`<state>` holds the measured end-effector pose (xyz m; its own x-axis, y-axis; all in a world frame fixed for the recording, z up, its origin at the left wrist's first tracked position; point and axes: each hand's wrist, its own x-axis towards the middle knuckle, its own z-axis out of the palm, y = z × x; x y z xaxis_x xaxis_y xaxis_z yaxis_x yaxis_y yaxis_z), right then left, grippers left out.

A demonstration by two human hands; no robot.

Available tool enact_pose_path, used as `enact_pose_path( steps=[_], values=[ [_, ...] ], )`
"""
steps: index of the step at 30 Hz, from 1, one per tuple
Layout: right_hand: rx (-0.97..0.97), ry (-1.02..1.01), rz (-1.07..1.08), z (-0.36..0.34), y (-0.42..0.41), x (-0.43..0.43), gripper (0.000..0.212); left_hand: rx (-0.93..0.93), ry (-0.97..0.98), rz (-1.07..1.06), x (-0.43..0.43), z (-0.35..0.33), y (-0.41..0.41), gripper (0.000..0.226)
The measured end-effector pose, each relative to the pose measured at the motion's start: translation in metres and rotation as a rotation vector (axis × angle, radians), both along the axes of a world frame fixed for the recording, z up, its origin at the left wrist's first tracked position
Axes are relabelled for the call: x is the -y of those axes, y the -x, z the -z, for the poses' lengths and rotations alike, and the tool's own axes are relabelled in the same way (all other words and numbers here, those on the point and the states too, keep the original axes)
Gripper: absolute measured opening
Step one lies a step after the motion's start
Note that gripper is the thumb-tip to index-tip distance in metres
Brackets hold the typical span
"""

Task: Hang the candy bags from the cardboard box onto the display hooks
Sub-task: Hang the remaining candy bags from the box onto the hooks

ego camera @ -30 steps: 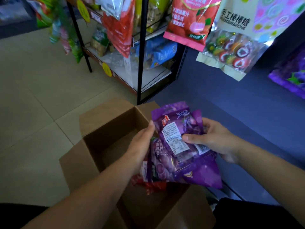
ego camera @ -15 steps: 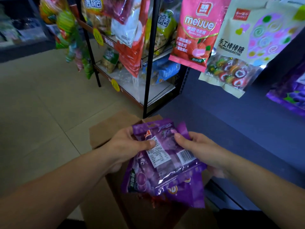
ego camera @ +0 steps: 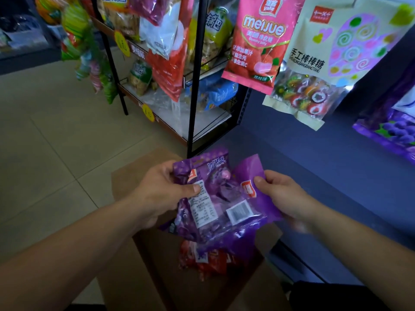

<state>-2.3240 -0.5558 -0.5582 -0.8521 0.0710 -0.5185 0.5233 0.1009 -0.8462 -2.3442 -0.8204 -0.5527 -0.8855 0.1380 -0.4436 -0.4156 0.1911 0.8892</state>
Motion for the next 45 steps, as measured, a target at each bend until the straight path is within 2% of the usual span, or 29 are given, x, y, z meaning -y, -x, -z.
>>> enact_pose_path(
  steps=[7, 11, 13, 17, 22, 28, 31, 35, 39, 41, 45],
  values=[
    [0.061, 0.044, -0.035, -0.015, -0.001, -0.036, 0.020, -0.170, 0.099, 0.129, 0.004, -0.004, -0.003, 0.042],
    [0.033, 0.036, -0.095, -0.028, -0.007, -0.046, 0.023, -0.299, 0.247, 0.416, -0.011, -0.024, -0.019, 0.049],
    [-0.052, -0.029, -0.145, -0.037, -0.012, -0.049, 0.021, -0.358, 0.317, 0.491, -0.020, -0.034, -0.029, 0.046],
    [-0.235, -0.097, 0.004, -0.069, -0.021, -0.057, 0.012, -0.485, 0.271, 0.464, -0.040, -0.054, -0.038, 0.041],
    [-0.290, -0.036, 0.059, -0.099, -0.054, -0.063, 0.003, -0.642, 0.229, 0.389, -0.075, -0.077, -0.045, 0.045],
    [-0.527, -0.233, 0.315, -0.138, -0.090, -0.100, 0.010, -0.734, 0.274, 0.486, -0.109, -0.116, -0.048, 0.048],
    [-0.601, -0.293, 0.293, -0.165, -0.109, -0.122, 0.012, -0.819, 0.342, 0.563, -0.126, -0.145, -0.054, 0.047],
    [-0.651, -0.391, 0.245, -0.199, -0.135, -0.155, 0.006, -0.848, 0.319, 0.602, -0.150, -0.182, -0.062, 0.047],
    [-0.722, -0.635, 0.299, -0.234, -0.137, -0.176, 0.025, -0.878, 0.293, 0.611, -0.161, -0.203, -0.063, 0.051],
    [-0.781, -0.617, 0.370, -0.247, -0.128, -0.178, 0.024, -0.876, 0.277, 0.584, -0.163, -0.212, -0.063, 0.053],
    [-0.793, -0.530, 0.407, -0.251, -0.095, -0.178, 0.020, -0.903, 0.279, 0.512, -0.163, -0.226, -0.059, 0.043]
  ],
)
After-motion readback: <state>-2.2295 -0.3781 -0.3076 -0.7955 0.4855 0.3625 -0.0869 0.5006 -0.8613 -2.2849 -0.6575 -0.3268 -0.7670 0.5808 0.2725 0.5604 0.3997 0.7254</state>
